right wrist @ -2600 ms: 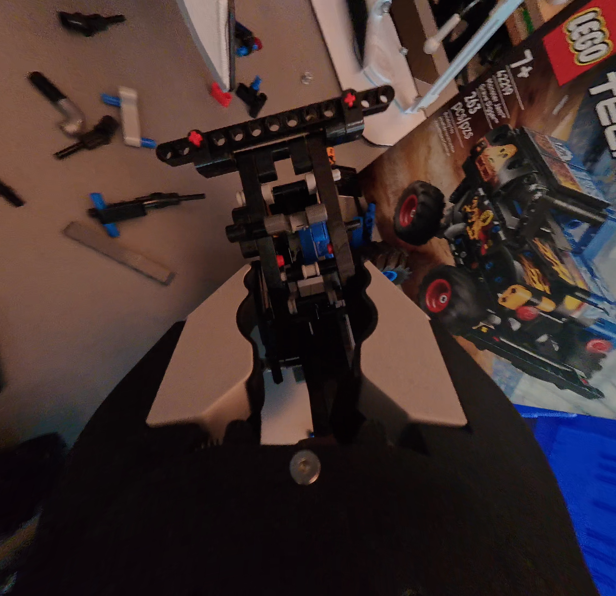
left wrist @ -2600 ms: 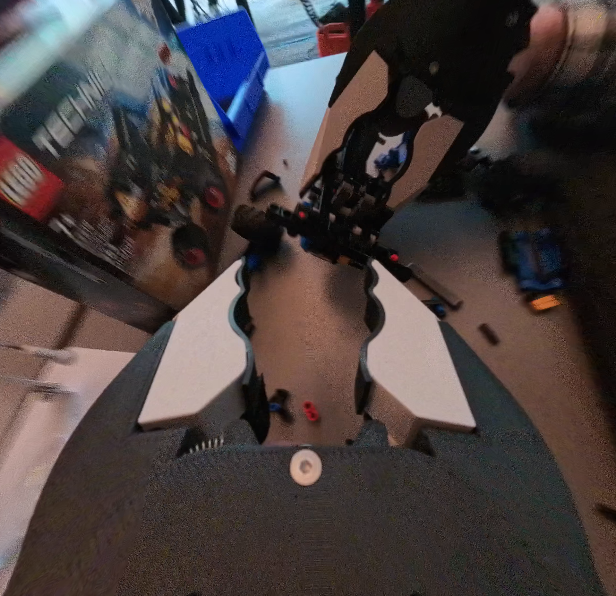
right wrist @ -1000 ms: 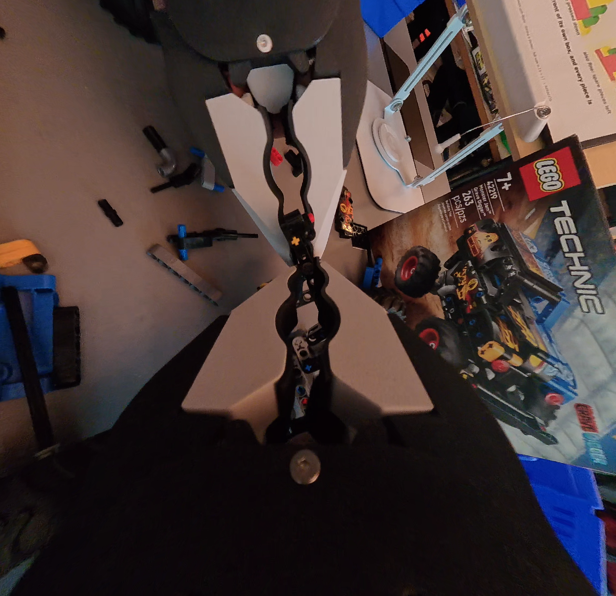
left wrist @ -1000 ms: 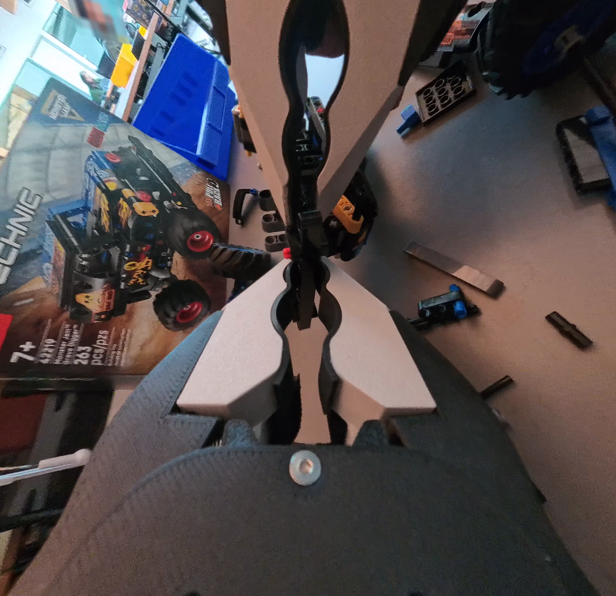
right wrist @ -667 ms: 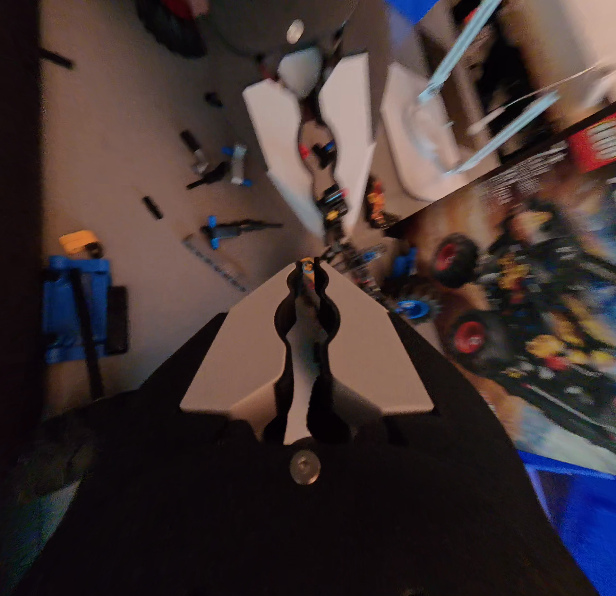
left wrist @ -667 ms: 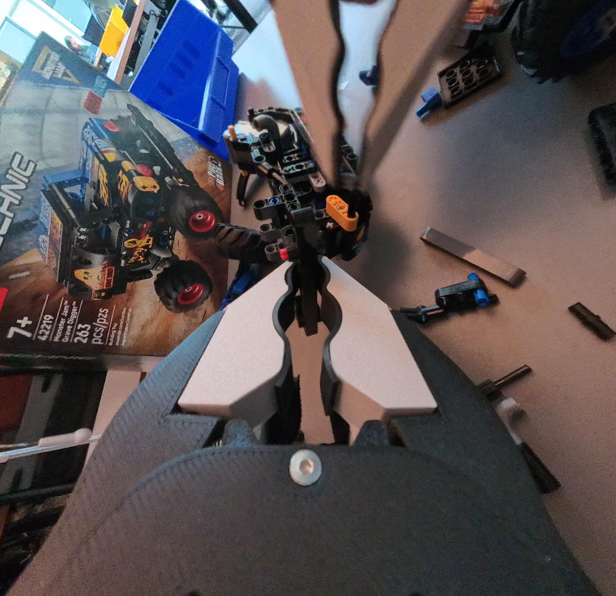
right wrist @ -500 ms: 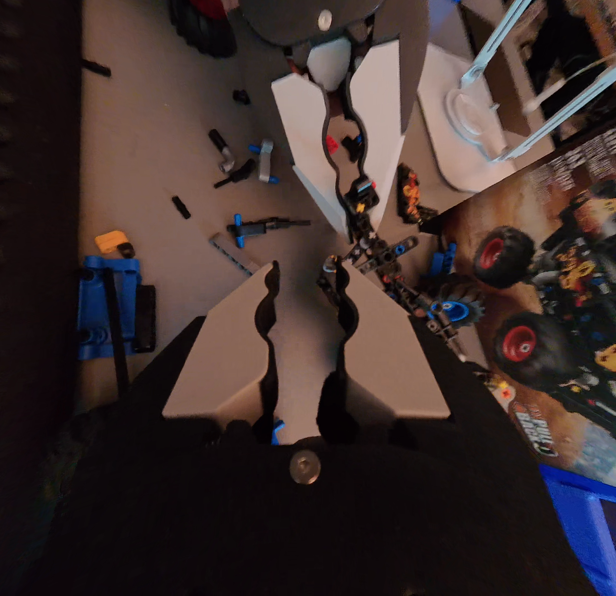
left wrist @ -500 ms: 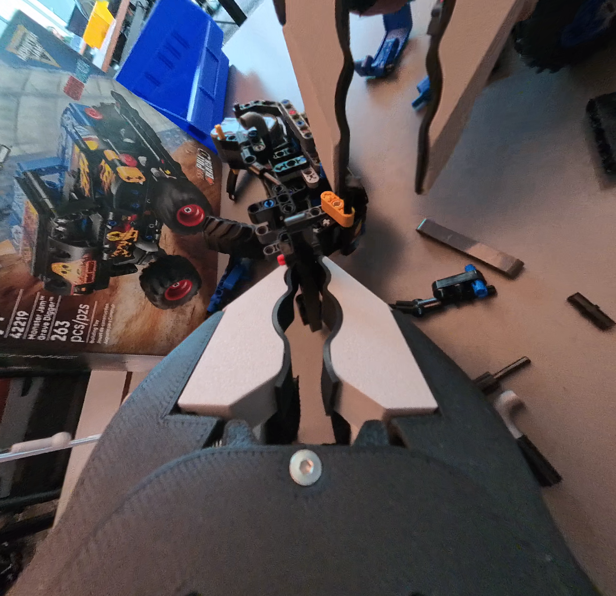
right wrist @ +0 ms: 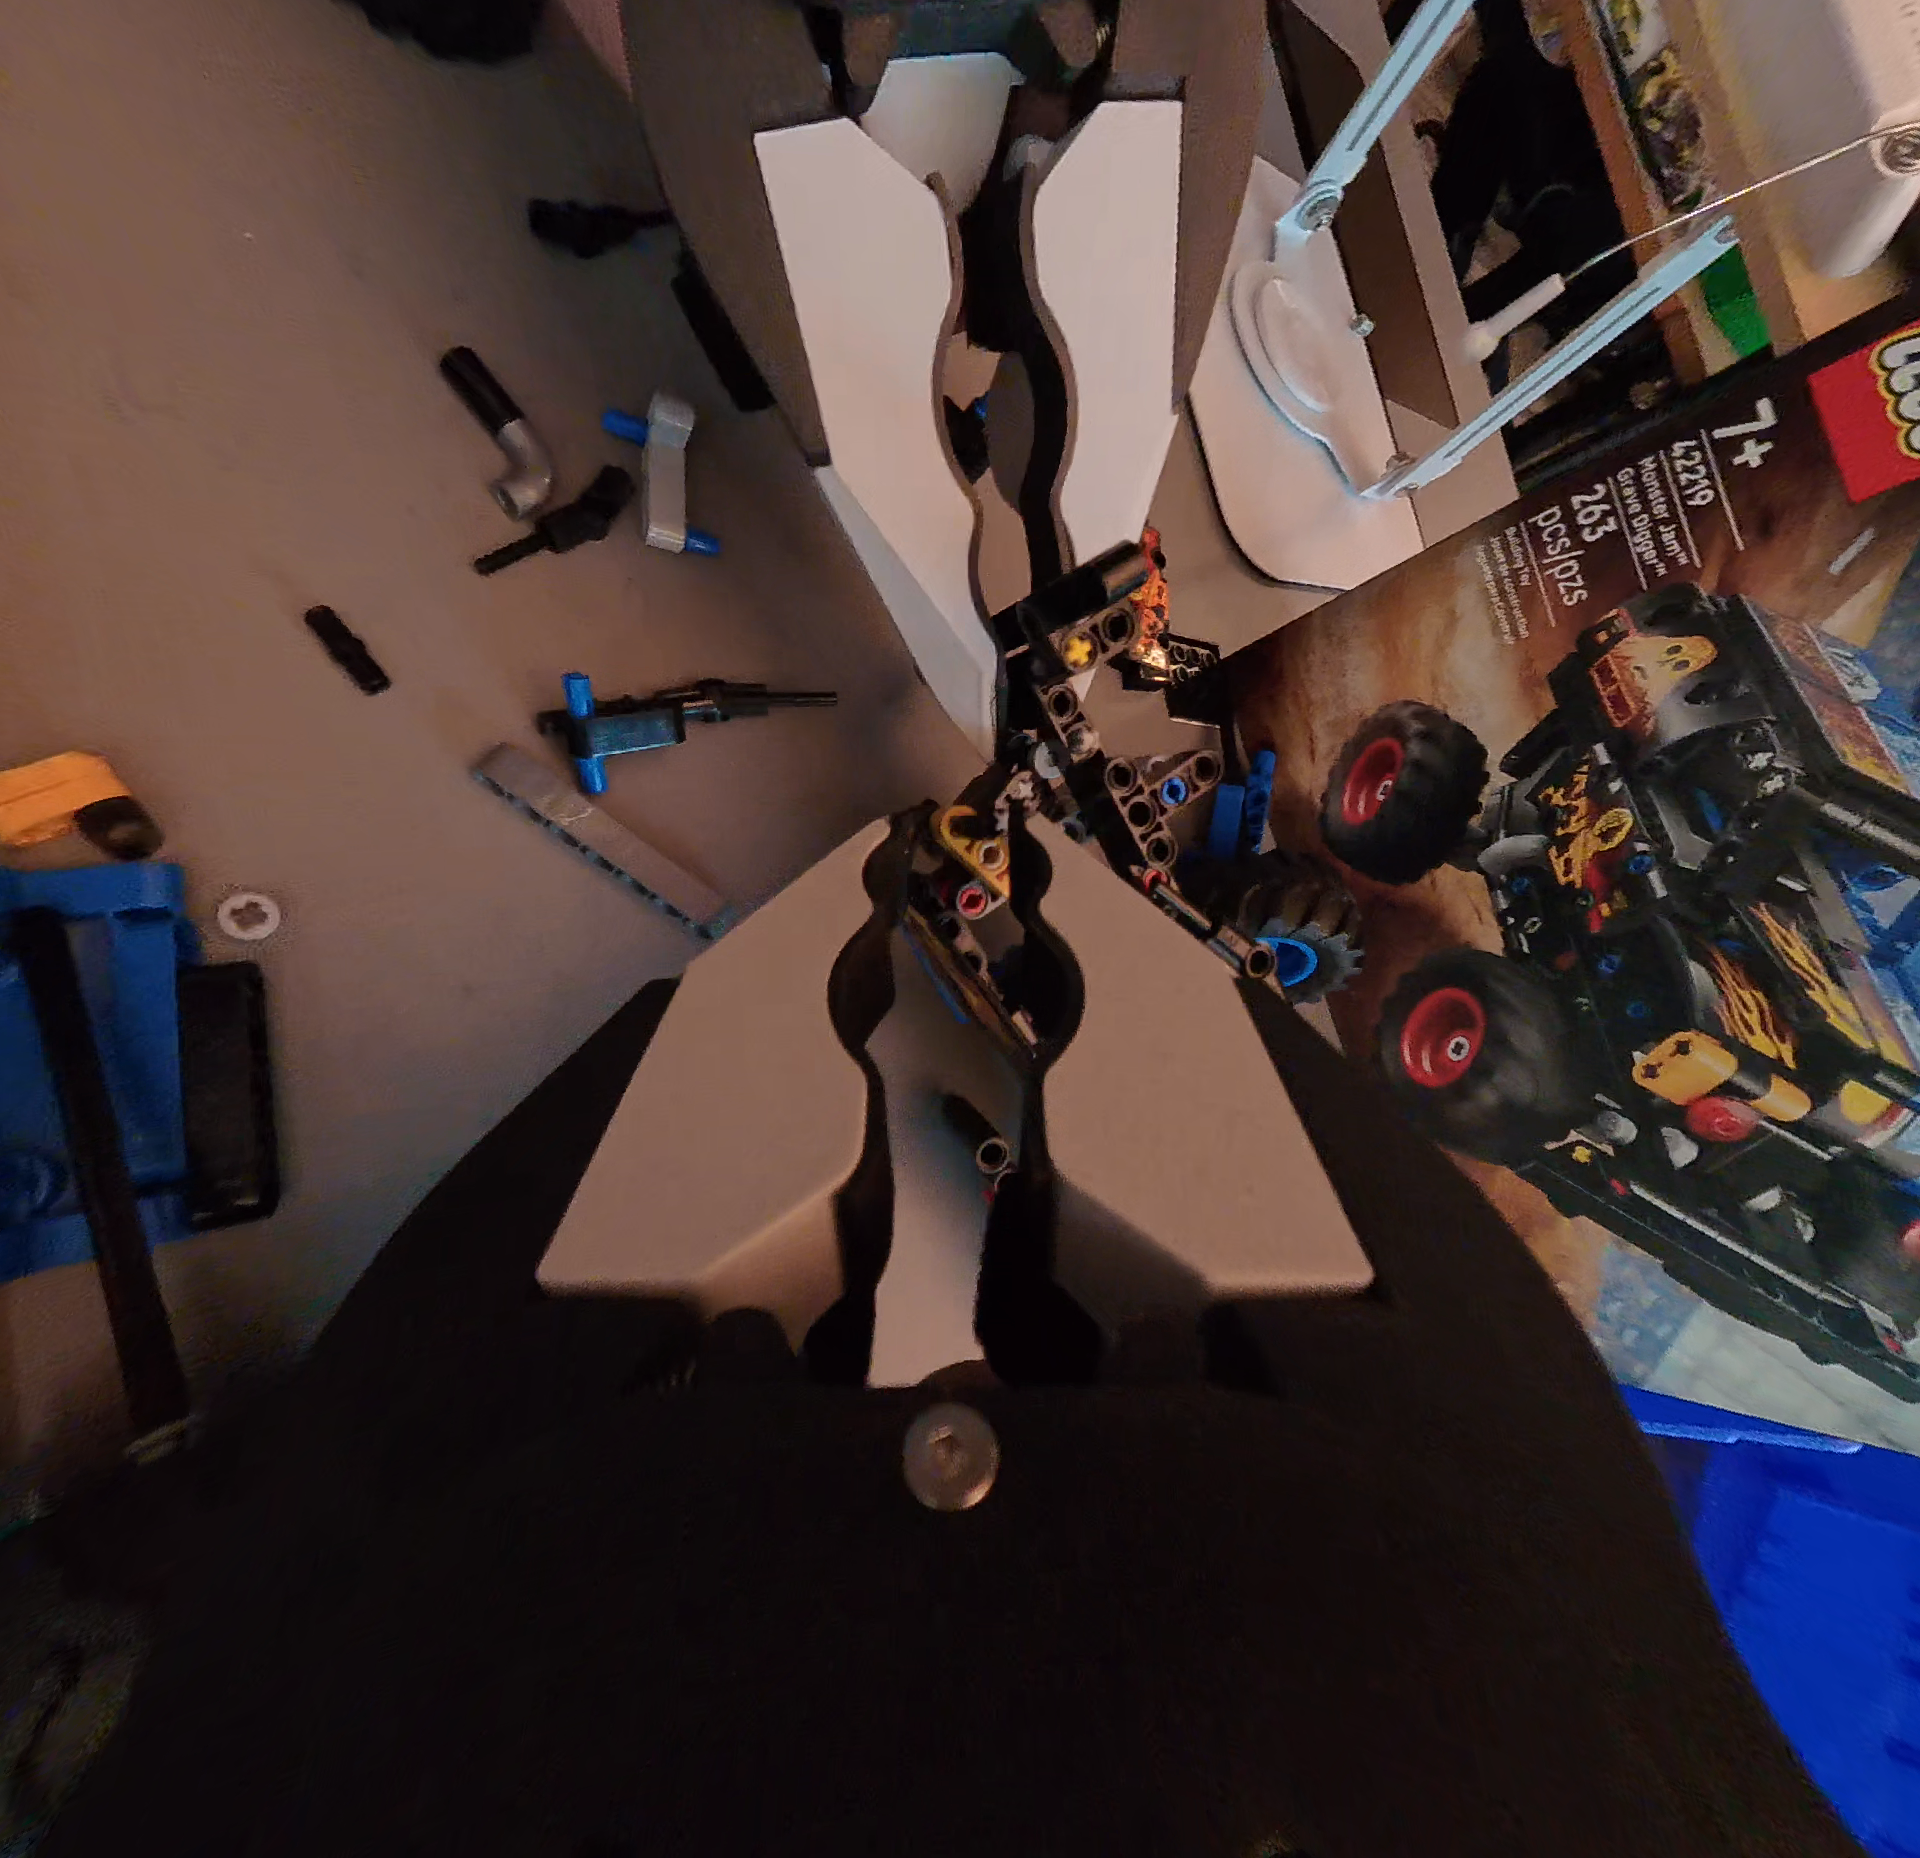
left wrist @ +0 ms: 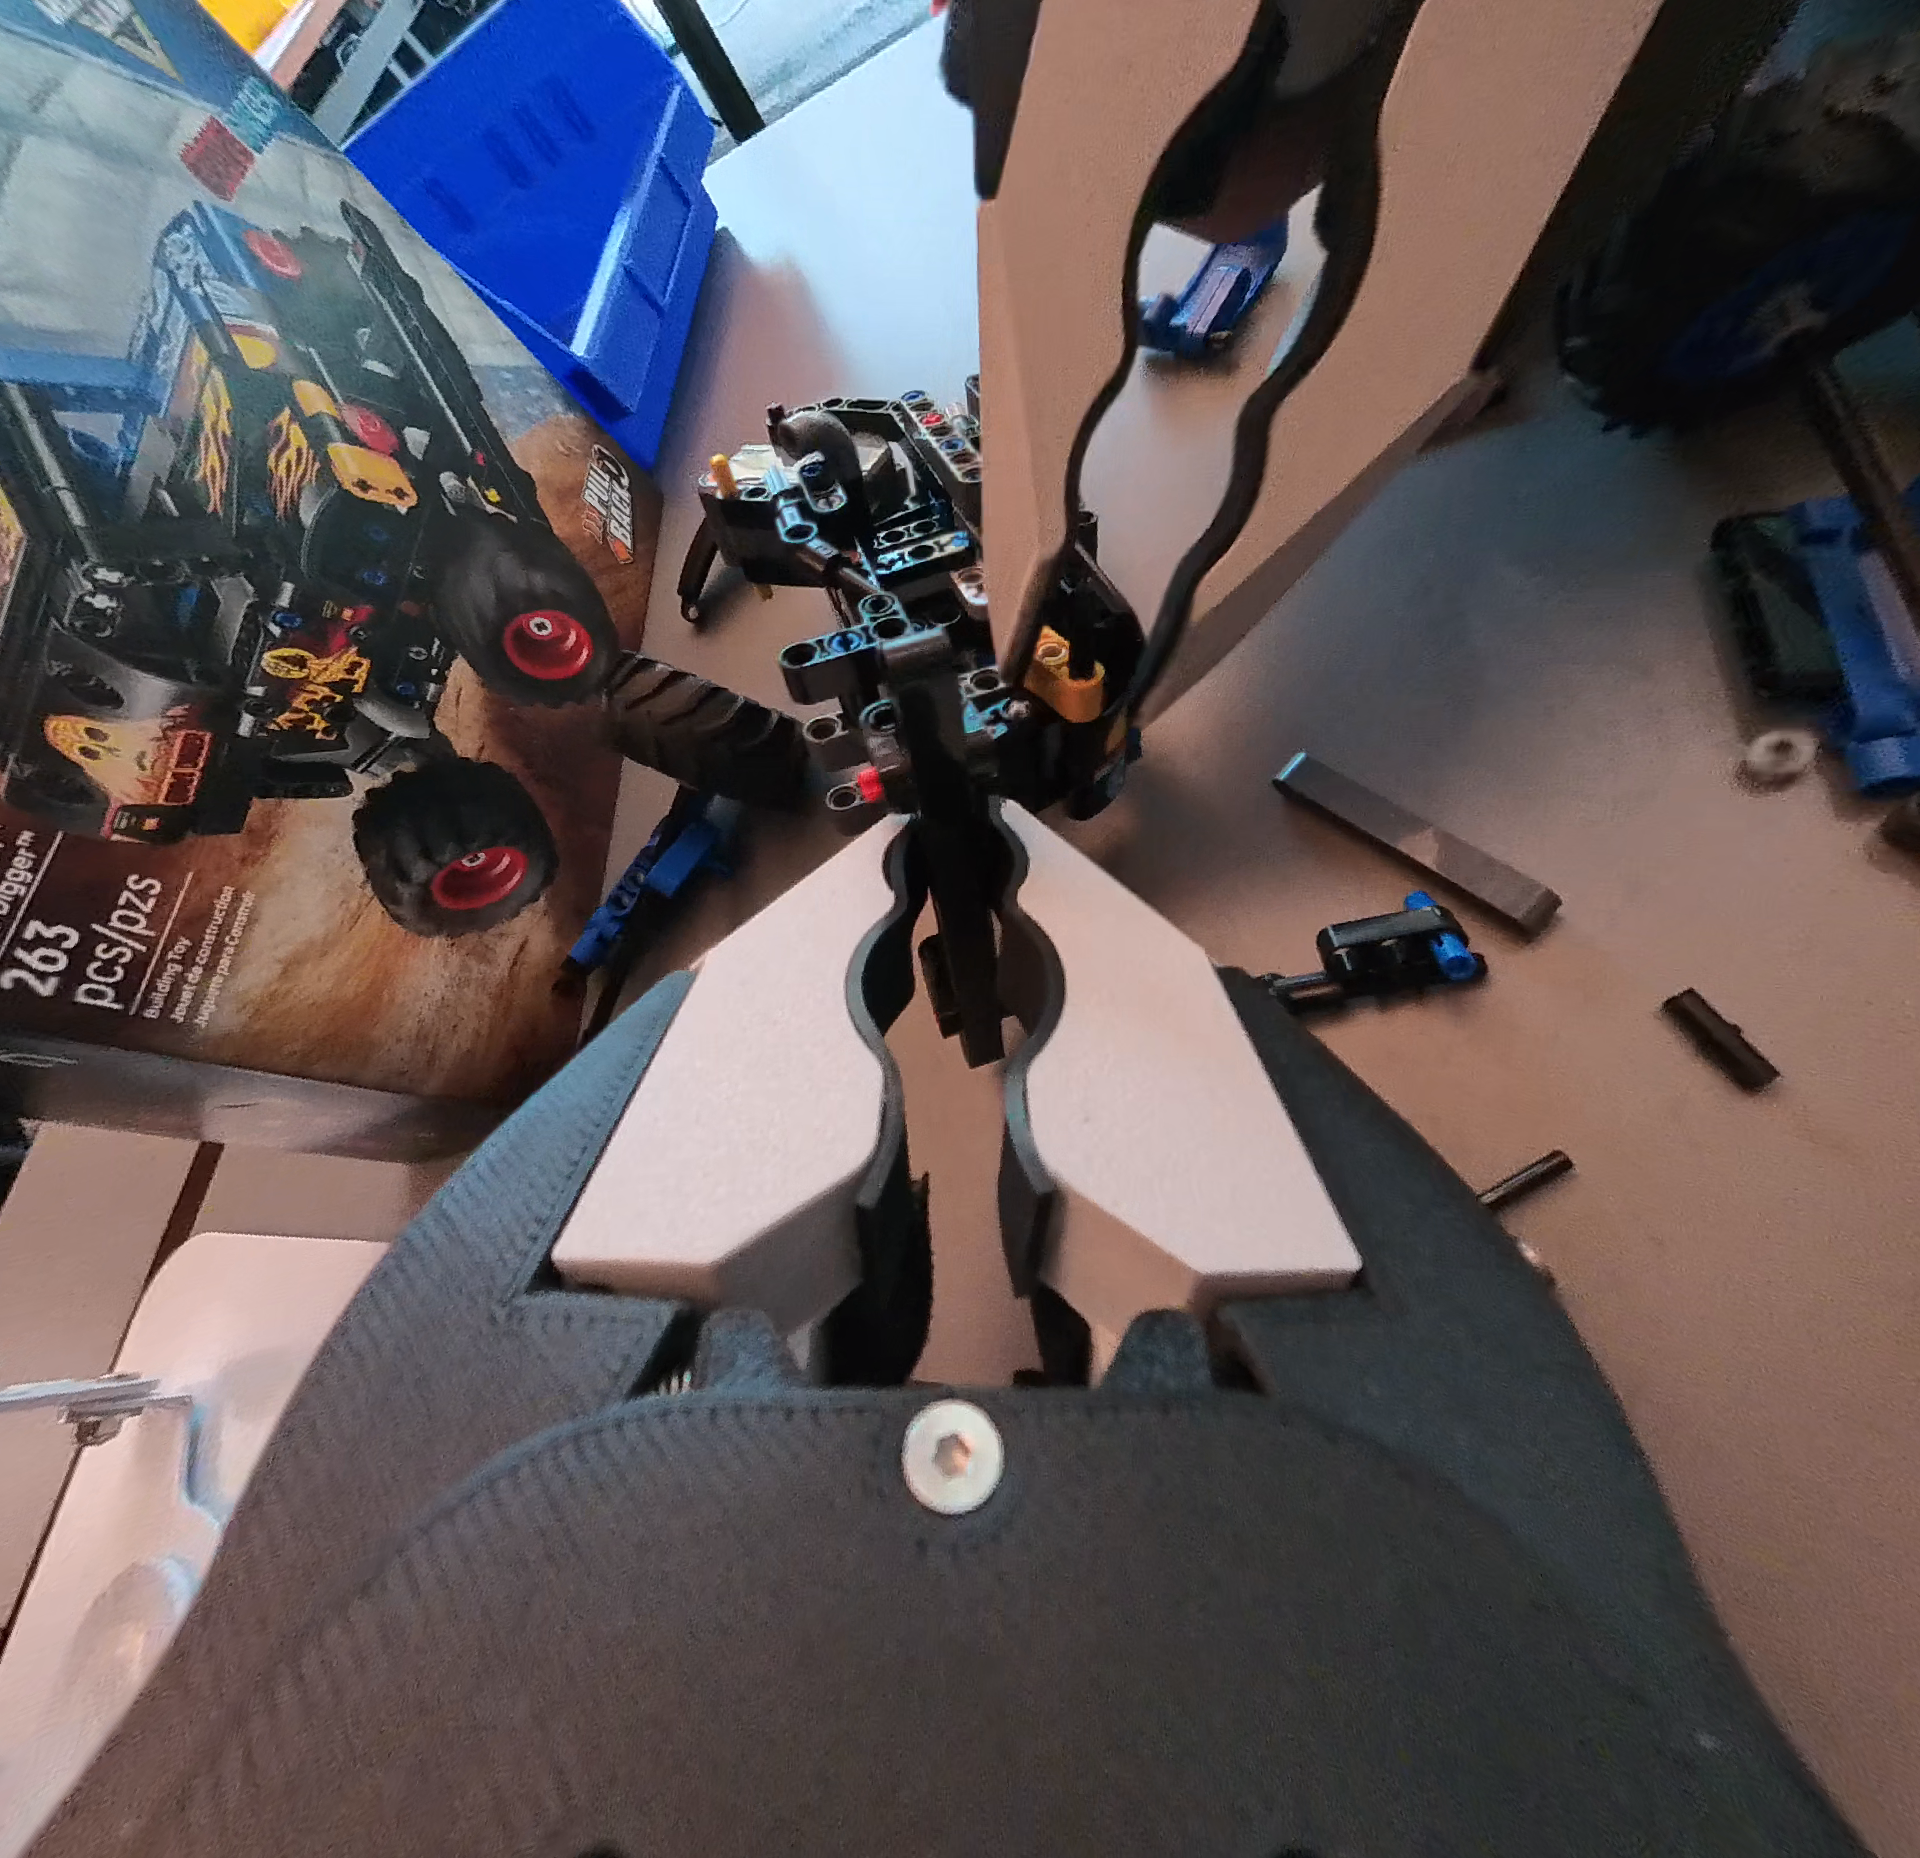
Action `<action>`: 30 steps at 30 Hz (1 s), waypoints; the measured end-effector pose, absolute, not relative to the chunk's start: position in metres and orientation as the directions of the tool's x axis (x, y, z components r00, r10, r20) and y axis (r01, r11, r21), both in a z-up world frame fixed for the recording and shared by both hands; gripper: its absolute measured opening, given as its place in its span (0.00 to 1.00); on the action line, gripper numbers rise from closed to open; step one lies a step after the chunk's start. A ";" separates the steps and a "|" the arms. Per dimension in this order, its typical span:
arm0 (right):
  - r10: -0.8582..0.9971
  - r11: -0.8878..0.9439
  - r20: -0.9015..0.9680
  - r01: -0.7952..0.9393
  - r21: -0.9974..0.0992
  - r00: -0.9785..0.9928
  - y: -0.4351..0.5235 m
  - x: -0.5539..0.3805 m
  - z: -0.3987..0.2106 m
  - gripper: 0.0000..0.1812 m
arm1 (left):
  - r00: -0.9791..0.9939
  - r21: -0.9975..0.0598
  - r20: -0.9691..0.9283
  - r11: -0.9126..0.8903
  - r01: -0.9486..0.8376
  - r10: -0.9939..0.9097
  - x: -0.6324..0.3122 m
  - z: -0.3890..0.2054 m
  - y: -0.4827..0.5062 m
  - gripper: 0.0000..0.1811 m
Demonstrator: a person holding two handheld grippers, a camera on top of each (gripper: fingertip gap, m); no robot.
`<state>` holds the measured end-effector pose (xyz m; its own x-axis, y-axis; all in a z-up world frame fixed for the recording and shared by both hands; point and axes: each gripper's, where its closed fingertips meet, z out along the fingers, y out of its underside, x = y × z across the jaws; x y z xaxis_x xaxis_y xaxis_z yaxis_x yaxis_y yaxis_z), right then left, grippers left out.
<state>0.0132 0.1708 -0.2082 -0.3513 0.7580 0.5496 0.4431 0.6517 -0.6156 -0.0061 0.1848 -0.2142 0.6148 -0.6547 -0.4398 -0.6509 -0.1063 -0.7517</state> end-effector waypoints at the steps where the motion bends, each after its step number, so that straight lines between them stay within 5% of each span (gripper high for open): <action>1: 0.760 0.648 0.551 0.447 -0.616 -0.343 0.171 0.011 -0.208 0.09 | 0.617 -0.752 -0.440 -0.108 -0.650 -0.653 -0.006 -0.214 0.185 0.04; 7: 0.833 0.553 0.448 0.443 -0.706 -0.326 0.170 0.011 -0.202 0.05 | 0.634 -0.779 -0.407 -0.112 -0.616 -0.657 -0.004 -0.211 0.185 0.04; 13: 0.804 0.594 0.486 0.463 -0.658 -0.342 0.169 0.010 -0.207 0.03 | 0.658 -0.794 -0.369 -0.146 -0.591 -0.656 -0.004 -0.212 0.187 0.04; 18: 0.857 0.509 0.401 0.416 -0.754 -0.323 0.166 0.009 -0.196 0.02 | 0.687 -0.837 -0.289 -0.172 -0.520 -0.667 -0.006 -0.205 0.186 0.04; 24: 0.844 0.529 0.406 0.419 -0.738 -0.352 0.156 0.010 -0.200 0.02 | 0.679 -0.838 -0.242 -0.203 -0.506 -0.694 -0.004 -0.208 0.181 0.05; 30: 0.857 0.516 0.459 0.379 -0.769 -0.235 0.169 0.005 -0.178 0.18 | 0.694 -0.841 -0.257 -0.198 -0.504 -0.673 -0.008 -0.205 0.184 0.04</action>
<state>0.0052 0.1690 -0.1785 -0.2350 0.8568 0.4589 0.3787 0.5155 -0.7687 -0.0083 0.1840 -0.2047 0.6936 -0.6729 -0.2570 -0.5040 -0.1984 -0.8406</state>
